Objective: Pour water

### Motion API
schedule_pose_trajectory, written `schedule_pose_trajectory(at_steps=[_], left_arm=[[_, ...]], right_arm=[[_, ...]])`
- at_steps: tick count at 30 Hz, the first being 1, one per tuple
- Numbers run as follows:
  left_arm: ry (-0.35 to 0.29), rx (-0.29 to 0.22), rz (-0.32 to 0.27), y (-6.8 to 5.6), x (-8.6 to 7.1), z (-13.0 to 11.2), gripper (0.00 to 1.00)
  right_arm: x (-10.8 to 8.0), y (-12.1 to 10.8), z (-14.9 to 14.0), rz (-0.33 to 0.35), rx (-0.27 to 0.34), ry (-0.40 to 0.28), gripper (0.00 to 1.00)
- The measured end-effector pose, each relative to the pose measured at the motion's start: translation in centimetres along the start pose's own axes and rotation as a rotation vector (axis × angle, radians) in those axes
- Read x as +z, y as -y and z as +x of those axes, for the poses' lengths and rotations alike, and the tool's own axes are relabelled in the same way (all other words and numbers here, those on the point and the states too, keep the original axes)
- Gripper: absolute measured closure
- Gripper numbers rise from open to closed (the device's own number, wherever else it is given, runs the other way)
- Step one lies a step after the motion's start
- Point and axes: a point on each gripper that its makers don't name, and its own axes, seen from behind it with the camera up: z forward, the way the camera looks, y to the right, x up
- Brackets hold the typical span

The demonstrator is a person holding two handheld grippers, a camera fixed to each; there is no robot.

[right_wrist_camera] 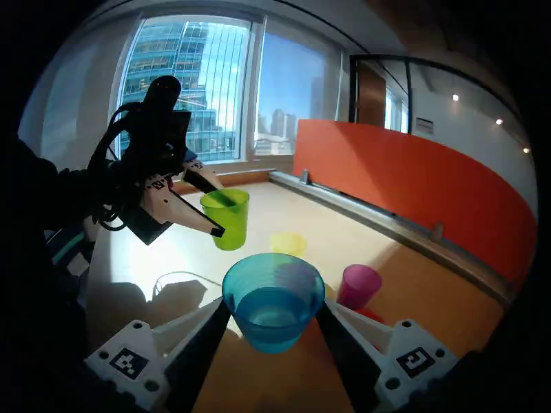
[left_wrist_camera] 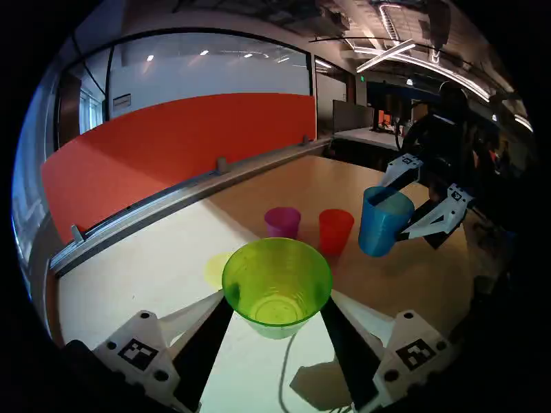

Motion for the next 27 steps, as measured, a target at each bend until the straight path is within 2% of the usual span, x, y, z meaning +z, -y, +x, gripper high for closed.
schedule_pose_trajectory(at_steps=[14,27], left_arm=[[-0.1,-0.018,0.031,0.6,-2.2,2.9,0.17],[-0.171,-0.035,0.044,0.9,-2.8,5.2,0.16]], right_arm=[[-2.0,-0.1,3.2,-0.022,0.011,-0.092,0.12],[-2.6,-0.7,4.7,-0.045,0.036,-0.159,0.11]])
